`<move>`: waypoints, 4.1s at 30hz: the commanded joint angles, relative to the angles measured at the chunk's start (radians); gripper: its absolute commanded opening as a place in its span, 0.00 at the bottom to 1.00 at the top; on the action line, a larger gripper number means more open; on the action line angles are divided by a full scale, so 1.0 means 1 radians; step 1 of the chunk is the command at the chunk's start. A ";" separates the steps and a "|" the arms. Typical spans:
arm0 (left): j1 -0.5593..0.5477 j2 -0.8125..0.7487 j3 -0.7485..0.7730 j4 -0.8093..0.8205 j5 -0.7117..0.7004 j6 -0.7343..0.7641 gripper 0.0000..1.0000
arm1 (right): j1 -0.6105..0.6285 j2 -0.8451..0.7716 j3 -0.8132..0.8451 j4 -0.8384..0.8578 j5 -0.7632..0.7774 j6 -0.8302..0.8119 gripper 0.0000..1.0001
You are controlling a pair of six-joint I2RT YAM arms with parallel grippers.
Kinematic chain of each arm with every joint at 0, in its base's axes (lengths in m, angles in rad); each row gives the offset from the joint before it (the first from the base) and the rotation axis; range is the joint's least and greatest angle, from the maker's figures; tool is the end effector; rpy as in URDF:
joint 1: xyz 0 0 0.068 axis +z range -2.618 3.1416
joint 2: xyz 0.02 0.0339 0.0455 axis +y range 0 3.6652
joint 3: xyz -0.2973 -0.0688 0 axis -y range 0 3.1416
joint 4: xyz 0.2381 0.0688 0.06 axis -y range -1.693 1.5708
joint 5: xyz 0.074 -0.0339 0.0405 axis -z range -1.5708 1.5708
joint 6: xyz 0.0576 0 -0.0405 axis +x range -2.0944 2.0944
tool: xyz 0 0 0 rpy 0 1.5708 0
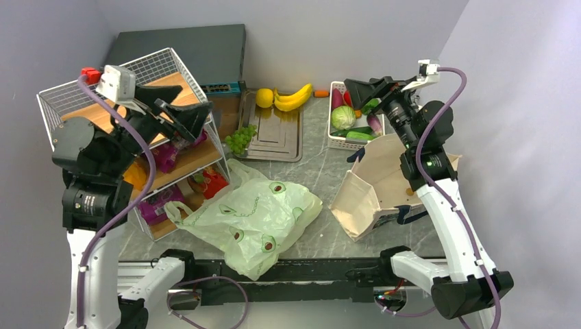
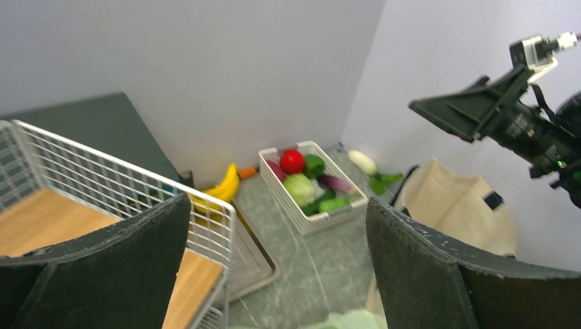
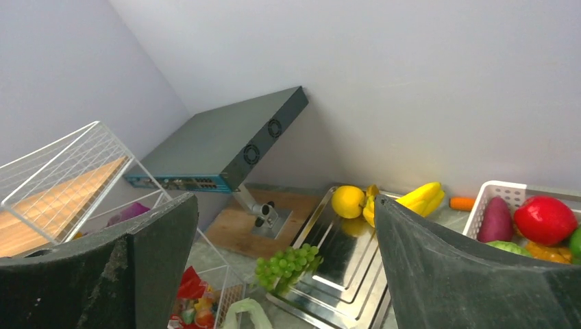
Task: Place the food into the grocery bag and tie it
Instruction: Adjust the grocery bag at the center of the board, then move the grocery bag to the center of the board.
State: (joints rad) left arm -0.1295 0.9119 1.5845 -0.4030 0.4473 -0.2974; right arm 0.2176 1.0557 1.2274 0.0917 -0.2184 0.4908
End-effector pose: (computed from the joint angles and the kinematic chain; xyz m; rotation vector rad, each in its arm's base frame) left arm 0.1041 -0.0387 0.5774 0.2782 1.3285 -0.6510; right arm 0.2157 0.0605 0.5059 -0.0075 1.3513 0.7432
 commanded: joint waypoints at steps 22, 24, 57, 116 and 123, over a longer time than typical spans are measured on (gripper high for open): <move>-0.051 -0.311 -0.418 -0.379 -0.043 0.069 0.99 | 0.484 0.072 0.211 -0.605 0.044 -0.138 1.00; -0.051 -0.345 -0.481 -0.397 -0.064 0.075 0.99 | 0.547 0.073 0.203 -0.678 0.071 -0.140 1.00; -0.051 -0.494 -0.788 -0.461 -0.309 -0.120 0.99 | 0.794 0.039 -0.260 -0.914 0.629 0.397 1.00; -0.050 -0.508 -0.807 -0.447 -0.380 -0.148 0.99 | 0.789 0.084 -0.177 -0.848 0.630 0.385 0.00; -0.050 -0.513 -0.807 -0.447 -0.380 -0.147 0.99 | 0.599 0.017 -0.205 -0.756 0.617 0.089 0.00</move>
State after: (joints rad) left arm -0.1783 0.4137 0.7738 -0.8806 0.0807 -0.4351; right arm 0.8772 1.1095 1.0126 -0.7166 0.3515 0.7807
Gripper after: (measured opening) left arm 0.992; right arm 0.007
